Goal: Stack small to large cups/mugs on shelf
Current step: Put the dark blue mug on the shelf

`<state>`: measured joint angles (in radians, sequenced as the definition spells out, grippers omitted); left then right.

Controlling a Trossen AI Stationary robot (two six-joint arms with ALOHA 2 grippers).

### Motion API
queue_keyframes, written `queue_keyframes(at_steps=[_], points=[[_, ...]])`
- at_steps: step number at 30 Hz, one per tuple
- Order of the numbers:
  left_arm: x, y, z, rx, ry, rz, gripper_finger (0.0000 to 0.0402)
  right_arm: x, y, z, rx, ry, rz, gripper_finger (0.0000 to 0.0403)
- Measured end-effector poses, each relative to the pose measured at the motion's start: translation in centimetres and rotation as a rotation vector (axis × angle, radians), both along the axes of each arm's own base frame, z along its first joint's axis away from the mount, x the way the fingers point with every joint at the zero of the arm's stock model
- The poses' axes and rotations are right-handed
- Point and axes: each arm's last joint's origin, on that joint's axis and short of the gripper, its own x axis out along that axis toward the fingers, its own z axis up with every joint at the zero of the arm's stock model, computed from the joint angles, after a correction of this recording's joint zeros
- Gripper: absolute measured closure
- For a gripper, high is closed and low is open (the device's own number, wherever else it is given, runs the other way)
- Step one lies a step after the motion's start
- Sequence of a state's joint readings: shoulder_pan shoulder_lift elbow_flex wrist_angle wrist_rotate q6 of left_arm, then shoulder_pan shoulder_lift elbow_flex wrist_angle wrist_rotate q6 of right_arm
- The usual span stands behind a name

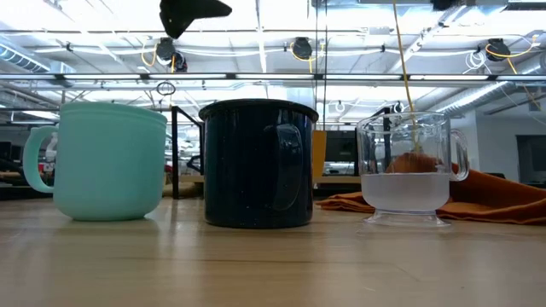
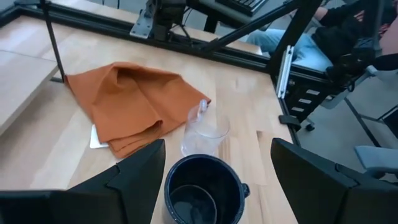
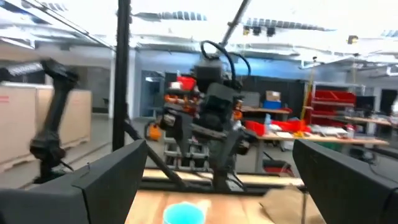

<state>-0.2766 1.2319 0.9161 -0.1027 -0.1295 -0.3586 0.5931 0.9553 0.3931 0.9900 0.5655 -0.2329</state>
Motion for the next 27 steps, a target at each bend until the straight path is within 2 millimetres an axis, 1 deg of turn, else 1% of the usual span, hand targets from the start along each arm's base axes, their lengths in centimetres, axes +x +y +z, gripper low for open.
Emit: queue_keyframes(at_steps=[2,7,15,21,27], points=[[-0.2,0.0,0.2,0.001,-0.008,-0.001,0.0110,0.0,0.2,0.5,-0.004,-0.012,0.001,0.0009],[-0.3,0.1,0.4,-0.015,-0.015,0.000,0.0110,0.2,0.4,0.6,-0.030,-0.008,-0.007,0.0009],[0.5,0.1,-0.7,-0.030,0.041,-0.024,0.0110,0.3,0.4,0.3,-0.057,0.016,-0.012,0.0009],[1.9,0.7,-2.6,-0.039,0.124,-0.039,0.0110,0.3,0.4,0.2,-0.067,0.029,-0.012,0.0009],[3.5,1.4,-5.0,-0.070,0.212,-0.079,0.0110,0.3,0.4,0.1,-0.094,0.037,-0.018,0.0009]])
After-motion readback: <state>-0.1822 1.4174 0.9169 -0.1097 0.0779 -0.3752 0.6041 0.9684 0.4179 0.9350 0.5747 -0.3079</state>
